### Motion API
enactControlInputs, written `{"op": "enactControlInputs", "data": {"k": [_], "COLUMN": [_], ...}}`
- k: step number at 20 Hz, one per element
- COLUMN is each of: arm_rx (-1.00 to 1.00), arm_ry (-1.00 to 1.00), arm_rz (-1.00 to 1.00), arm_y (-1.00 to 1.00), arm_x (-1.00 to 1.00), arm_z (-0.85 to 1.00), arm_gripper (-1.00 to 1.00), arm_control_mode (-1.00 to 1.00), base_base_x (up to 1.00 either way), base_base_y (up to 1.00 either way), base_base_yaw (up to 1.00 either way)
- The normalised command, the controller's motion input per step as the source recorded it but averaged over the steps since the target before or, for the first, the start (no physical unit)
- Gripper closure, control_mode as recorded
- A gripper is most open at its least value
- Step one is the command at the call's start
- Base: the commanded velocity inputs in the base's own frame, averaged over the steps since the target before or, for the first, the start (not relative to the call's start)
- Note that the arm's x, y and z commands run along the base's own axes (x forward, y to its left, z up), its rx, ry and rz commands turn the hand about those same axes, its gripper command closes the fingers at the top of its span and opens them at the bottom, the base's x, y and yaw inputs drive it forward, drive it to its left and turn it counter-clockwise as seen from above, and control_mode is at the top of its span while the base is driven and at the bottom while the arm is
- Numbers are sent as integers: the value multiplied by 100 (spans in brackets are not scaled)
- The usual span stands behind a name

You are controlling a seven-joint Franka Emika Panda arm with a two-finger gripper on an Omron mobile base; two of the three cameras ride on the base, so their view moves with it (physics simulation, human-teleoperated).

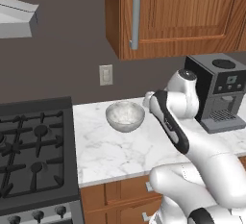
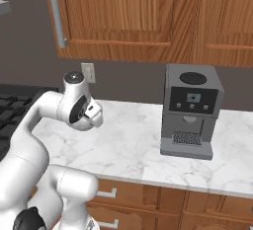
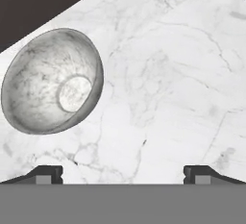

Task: Pick the cup and bowl from the counter and place them on the counter next to the sink.

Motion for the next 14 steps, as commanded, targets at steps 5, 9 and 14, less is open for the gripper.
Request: {"op": "enactControlInputs", "data": {"k": [5, 9, 14], "arm_rx": [0, 0, 0], "arm_ry": [0, 0, 0], "arm_rz": [9, 12, 10], "arm_y": [0, 1, 4], "arm_x": [29, 19, 18], "arm_z": [-10, -16, -19], "arm_gripper": [-100, -100, -100], "arm_control_mode": [-100, -100, -100], "base_base_x": [0, 0, 0], "base_base_y": [0, 0, 0], "base_base_yaw": [0, 0, 0]}}
